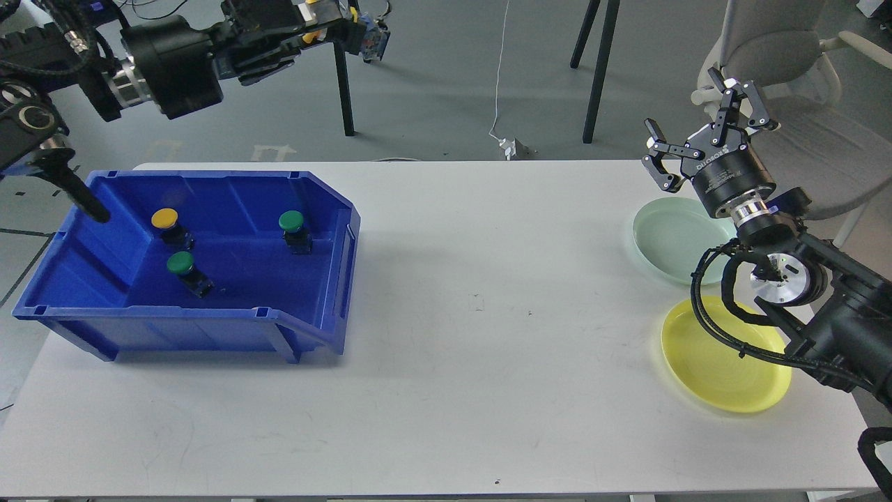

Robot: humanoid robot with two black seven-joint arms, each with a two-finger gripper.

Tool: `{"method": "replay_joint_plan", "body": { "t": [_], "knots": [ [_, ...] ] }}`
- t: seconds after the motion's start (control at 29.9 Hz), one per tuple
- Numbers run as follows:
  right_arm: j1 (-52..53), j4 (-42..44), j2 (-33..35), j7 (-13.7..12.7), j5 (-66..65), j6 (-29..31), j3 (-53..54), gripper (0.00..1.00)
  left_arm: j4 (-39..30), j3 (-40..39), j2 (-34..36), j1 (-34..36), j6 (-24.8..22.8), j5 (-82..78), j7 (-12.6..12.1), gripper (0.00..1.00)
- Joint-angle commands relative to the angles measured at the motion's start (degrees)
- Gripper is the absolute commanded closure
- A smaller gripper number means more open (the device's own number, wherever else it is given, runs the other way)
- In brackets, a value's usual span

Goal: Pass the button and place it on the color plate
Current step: 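Lift the yellow button and carry it toward the right gripper, then close the right gripper on the yellow button held by the left gripper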

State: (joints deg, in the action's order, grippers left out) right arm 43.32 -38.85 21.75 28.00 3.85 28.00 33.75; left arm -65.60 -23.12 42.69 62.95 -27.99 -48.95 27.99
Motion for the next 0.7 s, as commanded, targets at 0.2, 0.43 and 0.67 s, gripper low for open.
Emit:
{"method": "replay_joint_plan", "body": {
  "t": [0.2,0.43,0.67],
  "knots": [
    [1.15,-0.87,3.21,0.00,-7.08,0.00,-0.53,0.02,10.39,-0.53,-26.85,-2.91,-0.01,2.20,0.01,0.68],
    [1.33,-14.39,4.18,0.00,-20.26,0.00,-0.53,0.06,12.95,-0.71,-30.12,-4.15,-0.01,2.02,0.01,0.68],
    [0.80,-20.56,4.18,0.00,-27.40,0.00,-0.80,0.13,12.95,-0.79,-30.12,-4.23,-0.01,2.11,0.01,0.68]
  ]
}}
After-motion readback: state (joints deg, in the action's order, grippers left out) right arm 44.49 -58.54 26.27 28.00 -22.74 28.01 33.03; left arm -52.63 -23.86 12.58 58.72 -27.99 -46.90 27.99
